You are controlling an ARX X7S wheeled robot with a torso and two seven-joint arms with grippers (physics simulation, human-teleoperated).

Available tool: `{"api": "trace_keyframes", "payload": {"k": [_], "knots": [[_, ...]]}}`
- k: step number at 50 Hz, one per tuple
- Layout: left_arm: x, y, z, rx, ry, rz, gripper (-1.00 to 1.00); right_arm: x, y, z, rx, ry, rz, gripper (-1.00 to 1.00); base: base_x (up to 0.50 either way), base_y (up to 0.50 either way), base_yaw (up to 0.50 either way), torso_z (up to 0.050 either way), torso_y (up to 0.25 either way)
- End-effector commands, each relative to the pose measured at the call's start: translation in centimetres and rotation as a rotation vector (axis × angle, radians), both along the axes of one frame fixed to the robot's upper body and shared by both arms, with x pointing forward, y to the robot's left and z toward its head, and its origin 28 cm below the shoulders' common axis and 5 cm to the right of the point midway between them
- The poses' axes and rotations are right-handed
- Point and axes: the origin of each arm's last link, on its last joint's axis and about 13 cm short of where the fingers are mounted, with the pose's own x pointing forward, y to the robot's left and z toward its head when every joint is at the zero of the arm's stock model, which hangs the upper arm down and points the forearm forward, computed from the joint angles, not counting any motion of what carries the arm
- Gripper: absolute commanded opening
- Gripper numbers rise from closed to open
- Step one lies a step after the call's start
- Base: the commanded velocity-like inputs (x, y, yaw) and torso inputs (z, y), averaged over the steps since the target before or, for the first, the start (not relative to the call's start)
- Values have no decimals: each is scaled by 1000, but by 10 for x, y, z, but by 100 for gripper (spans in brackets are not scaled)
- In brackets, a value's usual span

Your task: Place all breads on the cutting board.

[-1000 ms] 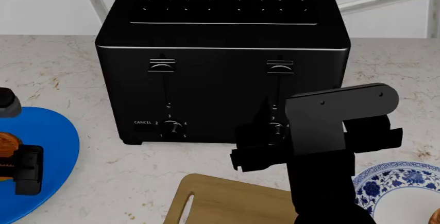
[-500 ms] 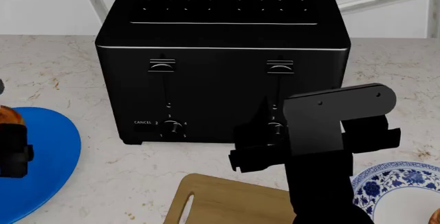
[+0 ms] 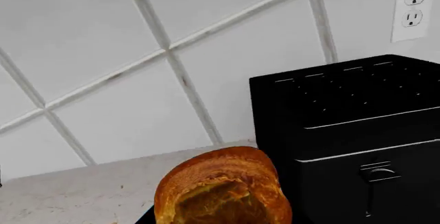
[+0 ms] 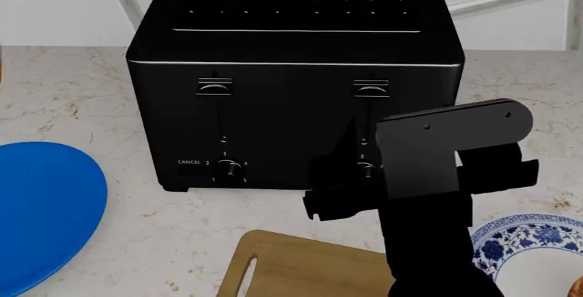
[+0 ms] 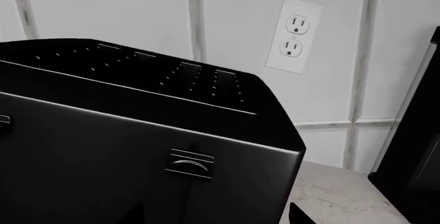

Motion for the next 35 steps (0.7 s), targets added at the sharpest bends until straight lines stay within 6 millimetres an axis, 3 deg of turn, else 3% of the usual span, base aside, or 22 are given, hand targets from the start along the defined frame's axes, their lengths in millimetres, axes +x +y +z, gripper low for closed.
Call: {"api": "trace_keyframes", "payload": {"k": [1, 11, 16, 24, 27, 35], "knots": [[-10, -12, 19, -54, -126, -59, -100, -5, 1, 7, -13, -25, 2, 100, 0, 0, 0, 0, 0], [-33, -26, 23, -103, -80, -258, -100, -8, -1, 11, -17, -43, -5, 100, 0, 0, 0, 0, 0], [-35, -43, 19, -137, -4, -409, -100, -7, -1, 10, -12, -45, -5, 100, 0, 0, -1, 0, 0], [-41, -56, 15, -118, 20, -494, -100, -8, -3, 15, -12, -56, -11, 100, 0, 0, 0, 0, 1], [-41, -56, 14, -108, 16, -481, -100, -12, -4, 21, -14, -68, -10, 100, 0, 0, 0, 0, 0], [-41, -58, 8, -134, 40, -502, -100, -33, -21, 60, 133, -54, -12, 100, 0, 0, 0, 0, 1]]}}
